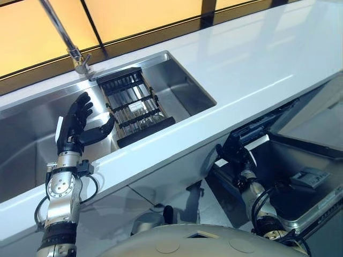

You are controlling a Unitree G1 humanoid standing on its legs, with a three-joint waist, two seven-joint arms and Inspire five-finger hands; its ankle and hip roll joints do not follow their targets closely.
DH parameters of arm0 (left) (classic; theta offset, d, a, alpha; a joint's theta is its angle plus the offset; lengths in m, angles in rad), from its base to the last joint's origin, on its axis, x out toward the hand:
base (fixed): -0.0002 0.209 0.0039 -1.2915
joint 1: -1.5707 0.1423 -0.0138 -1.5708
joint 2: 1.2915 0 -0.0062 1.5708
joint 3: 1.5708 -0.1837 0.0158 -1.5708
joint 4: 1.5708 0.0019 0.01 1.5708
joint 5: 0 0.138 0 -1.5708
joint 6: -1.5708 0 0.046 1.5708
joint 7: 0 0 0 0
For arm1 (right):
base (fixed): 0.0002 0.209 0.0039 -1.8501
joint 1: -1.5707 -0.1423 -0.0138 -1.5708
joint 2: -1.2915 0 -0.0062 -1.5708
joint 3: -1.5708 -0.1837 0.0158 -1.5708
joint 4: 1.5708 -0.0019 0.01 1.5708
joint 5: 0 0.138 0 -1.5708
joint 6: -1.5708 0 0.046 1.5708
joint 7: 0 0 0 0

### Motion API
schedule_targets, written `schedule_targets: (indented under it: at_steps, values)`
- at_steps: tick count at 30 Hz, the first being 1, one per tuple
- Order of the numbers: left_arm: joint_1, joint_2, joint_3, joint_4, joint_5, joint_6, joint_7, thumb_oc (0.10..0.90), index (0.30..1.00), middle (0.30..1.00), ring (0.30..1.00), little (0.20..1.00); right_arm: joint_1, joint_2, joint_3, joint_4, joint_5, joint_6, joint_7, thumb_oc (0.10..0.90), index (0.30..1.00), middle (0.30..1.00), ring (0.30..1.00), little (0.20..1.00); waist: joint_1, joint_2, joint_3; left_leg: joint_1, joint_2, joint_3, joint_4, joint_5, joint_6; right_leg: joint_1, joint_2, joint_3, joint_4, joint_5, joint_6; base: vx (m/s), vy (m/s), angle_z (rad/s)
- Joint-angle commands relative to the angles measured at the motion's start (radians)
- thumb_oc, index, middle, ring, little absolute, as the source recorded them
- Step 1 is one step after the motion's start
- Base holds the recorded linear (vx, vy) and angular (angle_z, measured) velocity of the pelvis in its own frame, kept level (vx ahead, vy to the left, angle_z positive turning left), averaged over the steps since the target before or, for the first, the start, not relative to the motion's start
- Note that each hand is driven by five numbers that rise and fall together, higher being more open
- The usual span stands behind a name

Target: Pick up plates and place into dishwasher.

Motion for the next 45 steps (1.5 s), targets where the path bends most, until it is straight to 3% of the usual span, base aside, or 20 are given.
schedule_targets:
  at_steps: [1,6,13,17,22,31,33,36,40,45]
  values:
    - [-0.096,0.02,0.002,-0.01,-0.036,-0.109,0.013,0.8,0.9,0.9,0.9,0.9,-0.034,-0.016,-0.073,-0.117,-0.074,-0.099,-0.019,0.8,0.9,0.9,0.9,0.9,-0.077,-0.026,-0.079,0.059,-0.018,0.06,0.006,-0.152,0.02,-0.118,0.014,0.005,0.028,0.075,0.044,-0.1,-0.08,-0.32]
    - [-0.114,0.023,0.008,-0.008,-0.028,-0.121,0.024,0.8,0.9,0.9,0.9,0.9,0.013,-0.065,-0.135,-0.172,-0.156,-0.134,-0.033,0.8,0.9,0.9,0.9,0.9,-0.123,-0.035,-0.067,0.064,-0.005,0.113,0.006,-0.164,0.019,-0.135,0.018,0.028,0.036,0.079,0.051,-0.1,-0.062,-0.4]
    - [-0.137,0.034,0.019,0.004,-0.028,-0.117,0.021,0.8,0.9,0.9,0.9,0.9,0.016,-0.128,-0.224,-0.169,-0.142,-0.126,-0.033,0.8,0.9,0.9,0.9,0.9,-0.149,-0.04,-0.06,0.071,0.002,0.142,0.006,-0.174,0.018,-0.141,0.025,0.044,0.046,0.067,0.052,-0.05,-0.03,-0.29]
    - [-0.152,0.084,0.024,0.028,0.001,-0.111,0.0,0.8,0.9,0.9,0.9,0.9,0.005,-0.197,-0.311,-0.114,-0.118,-0.138,-0.079,0.8,0.9,0.9,0.9,0.9,-0.161,-0.042,-0.059,0.078,0.007,0.158,0.006,-0.18,0.015,-0.142,0.028,0.048,0.048,0.065,0.054,0.0,-0.038,-0.13]
    - [-0.171,0.146,0.04,0.06,-0.01,-0.073,-0.029,0.8,0.9,0.9,0.9,0.9,-0.015,-0.245,-0.38,-0.041,-0.132,-0.149,-0.231,0.8,0.9,0.9,0.9,0.9,-0.167,-0.028,-0.059,0.088,0.009,0.163,0.006,-0.192,0.012,-0.136,0.029,0.049,0.051,0.052,0.056,0.03,-0.013,-0.08]
    - [-0.191,0.197,0.056,0.096,-0.05,-0.022,-0.024,0.8,0.9,0.9,0.9,0.9,-0.05,-0.342,-0.466,0.104,-0.07,-0.079,-0.284,0.8,0.9,0.9,0.9,0.9,-0.167,0.011,-0.036,0.086,-0.002,0.143,0.006,-0.172,0.008,-0.168,0.008,0.049,0.121,0.039,0.052,0.09,0.032,-0.04]
    - [-0.197,0.194,0.049,0.097,-0.064,-0.02,-0.002,0.8,0.9,0.9,0.9,0.9,-0.069,-0.385,-0.48,0.134,-0.066,-0.065,-0.288,0.8,0.9,0.9,0.9,0.9,-0.17,0.033,-0.014,0.083,-0.006,0.131,0.006,-0.166,0.006,-0.19,0.0,0.055,0.165,0.02,0.051,0.03,0.115,0.03]
    - [-0.245,0.18,0.001,0.107,-0.101,-0.056,0.062,0.8,0.9,0.9,0.9,0.9,-0.161,-0.49,-0.477,0.189,-0.034,-0.069,-0.313,0.8,0.9,0.9,0.9,0.9,-0.167,0.088,0.064,-0.004,-0.011,0.112,0.053,-0.135,0.0,-0.286,-0.002,0.082,0.261,-0.022,0.03,-0.18,0.178,0.01]
    - [-0.315,0.211,-0.012,0.134,-0.124,-0.087,0.069,0.8,0.9,0.9,0.9,0.9,-0.252,-0.543,-0.478,0.273,0.06,-0.076,-0.293,0.8,0.9,0.9,0.9,0.9,-0.148,0.098,0.133,-0.107,-0.01,0.112,0.107,-0.127,-0.006,-0.361,0.01,0.089,0.294,-0.04,0.008,-0.21,-0.039,0.09]
    - [-0.366,0.267,-0.014,0.139,-0.125,-0.114,0.069,0.8,0.9,0.9,0.9,0.9,-0.288,-0.538,-0.47,0.325,0.204,-0.097,-0.235,0.8,0.9,0.9,0.9,0.9,-0.126,0.08,0.203,-0.216,-0.003,0.096,0.16,-0.115,-0.011,-0.442,0.028,0.076,0.314,-0.031,-0.012,-0.12,-0.09,0.08]
